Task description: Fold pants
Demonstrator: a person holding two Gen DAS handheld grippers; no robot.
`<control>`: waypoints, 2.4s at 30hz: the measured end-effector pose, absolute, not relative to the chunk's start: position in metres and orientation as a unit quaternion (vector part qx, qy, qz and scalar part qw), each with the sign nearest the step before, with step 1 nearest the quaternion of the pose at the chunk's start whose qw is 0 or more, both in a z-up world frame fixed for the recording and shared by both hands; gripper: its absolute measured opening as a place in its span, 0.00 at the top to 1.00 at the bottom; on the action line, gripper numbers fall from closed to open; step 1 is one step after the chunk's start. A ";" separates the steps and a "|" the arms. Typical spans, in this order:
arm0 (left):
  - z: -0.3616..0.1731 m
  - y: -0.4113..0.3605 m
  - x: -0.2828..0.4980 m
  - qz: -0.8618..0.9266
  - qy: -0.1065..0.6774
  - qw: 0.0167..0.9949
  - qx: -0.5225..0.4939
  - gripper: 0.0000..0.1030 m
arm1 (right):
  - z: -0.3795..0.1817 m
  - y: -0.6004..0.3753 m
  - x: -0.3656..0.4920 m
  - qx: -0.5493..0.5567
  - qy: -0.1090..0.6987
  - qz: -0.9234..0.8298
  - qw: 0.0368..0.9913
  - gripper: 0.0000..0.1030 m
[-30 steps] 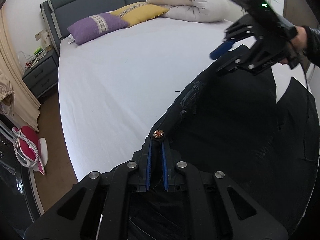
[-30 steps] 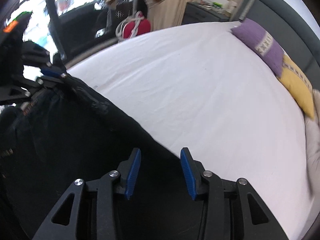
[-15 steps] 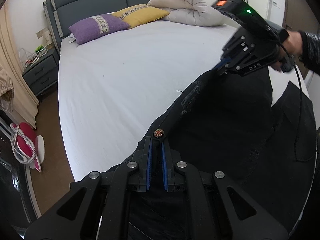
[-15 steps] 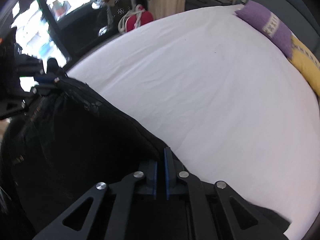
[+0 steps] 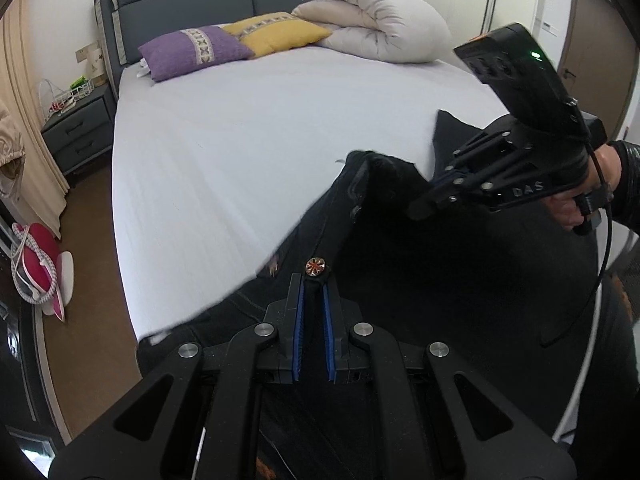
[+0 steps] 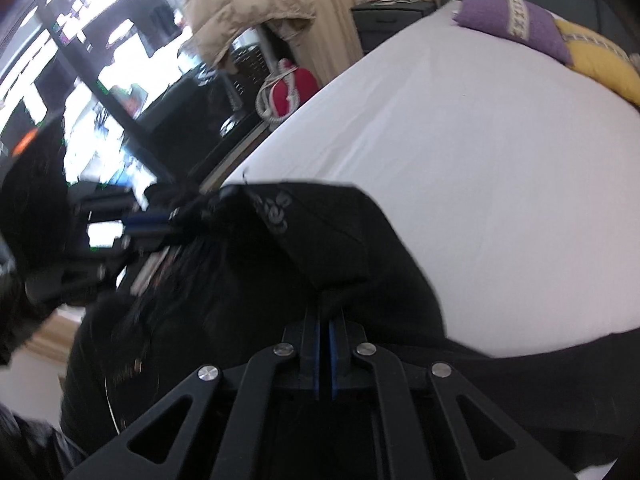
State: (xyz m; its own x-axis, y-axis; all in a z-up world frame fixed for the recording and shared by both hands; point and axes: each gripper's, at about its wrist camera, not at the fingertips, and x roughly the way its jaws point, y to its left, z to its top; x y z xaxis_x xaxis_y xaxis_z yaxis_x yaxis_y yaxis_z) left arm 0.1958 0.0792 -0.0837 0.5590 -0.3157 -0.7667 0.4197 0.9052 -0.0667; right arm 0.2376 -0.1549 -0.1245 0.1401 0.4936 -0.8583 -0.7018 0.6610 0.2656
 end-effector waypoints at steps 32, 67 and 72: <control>-0.126 0.022 -0.050 -0.307 0.493 0.801 0.144 0.97 | -0.153 -0.157 -0.052 -0.588 0.396 0.357 0.609 0.96; -0.116 0.037 -0.047 -0.270 0.483 0.824 0.124 0.91 | -0.191 -0.154 -0.098 -0.621 0.362 0.301 0.627 0.93; -0.090 0.050 -0.047 -0.285 0.503 0.809 0.104 0.88 | -0.188 -0.154 -0.098 -0.598 0.368 0.288 0.651 0.93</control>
State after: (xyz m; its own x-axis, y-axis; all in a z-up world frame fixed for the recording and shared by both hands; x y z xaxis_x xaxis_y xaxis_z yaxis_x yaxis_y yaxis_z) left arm -0.0465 0.0499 -0.0898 0.3305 -0.3572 -0.8736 0.5657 0.8159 -0.1196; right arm -0.0979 -0.1540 -0.1876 0.5627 -0.0659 -0.8240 -0.8156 0.1186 -0.5664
